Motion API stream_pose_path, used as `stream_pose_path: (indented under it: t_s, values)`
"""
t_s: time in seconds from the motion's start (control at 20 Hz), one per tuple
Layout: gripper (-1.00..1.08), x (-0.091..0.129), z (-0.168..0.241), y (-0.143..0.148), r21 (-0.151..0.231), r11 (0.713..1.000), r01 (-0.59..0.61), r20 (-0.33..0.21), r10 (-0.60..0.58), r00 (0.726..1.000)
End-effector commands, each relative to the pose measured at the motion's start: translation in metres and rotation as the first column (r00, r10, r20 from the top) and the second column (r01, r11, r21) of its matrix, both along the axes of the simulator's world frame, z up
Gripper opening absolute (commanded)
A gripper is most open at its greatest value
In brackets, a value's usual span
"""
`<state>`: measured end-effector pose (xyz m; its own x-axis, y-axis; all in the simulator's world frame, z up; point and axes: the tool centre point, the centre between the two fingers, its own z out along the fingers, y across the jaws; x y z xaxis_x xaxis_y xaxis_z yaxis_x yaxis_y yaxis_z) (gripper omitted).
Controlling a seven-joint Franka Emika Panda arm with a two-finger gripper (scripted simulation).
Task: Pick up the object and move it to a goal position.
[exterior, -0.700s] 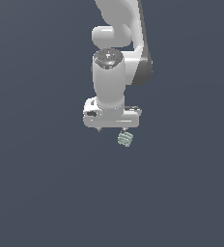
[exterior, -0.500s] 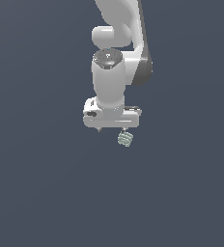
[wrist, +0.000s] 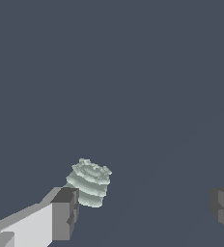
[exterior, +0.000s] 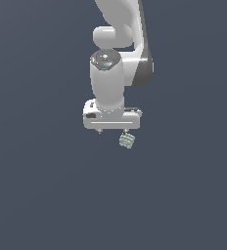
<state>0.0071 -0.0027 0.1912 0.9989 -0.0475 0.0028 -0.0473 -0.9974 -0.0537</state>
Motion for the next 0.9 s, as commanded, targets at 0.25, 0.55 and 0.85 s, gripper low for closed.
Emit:
stream_pose_path:
  t_s: [0.25, 0.55, 0.85]
  values:
    - [1.0, -0.001, -0.003, 0.002, -0.003, 1.0, -0.031, 0.001, 0.031, 1.0]
    - [1.0, -0.004, -0.011, 0.007, -0.011, 0.993, -0.117, 0.002, 0.117, 0.993]
    - [1.0, -0.01, -0.023, 0.014, -0.022, 0.966, -0.256, 0.003, 0.257, 0.967]
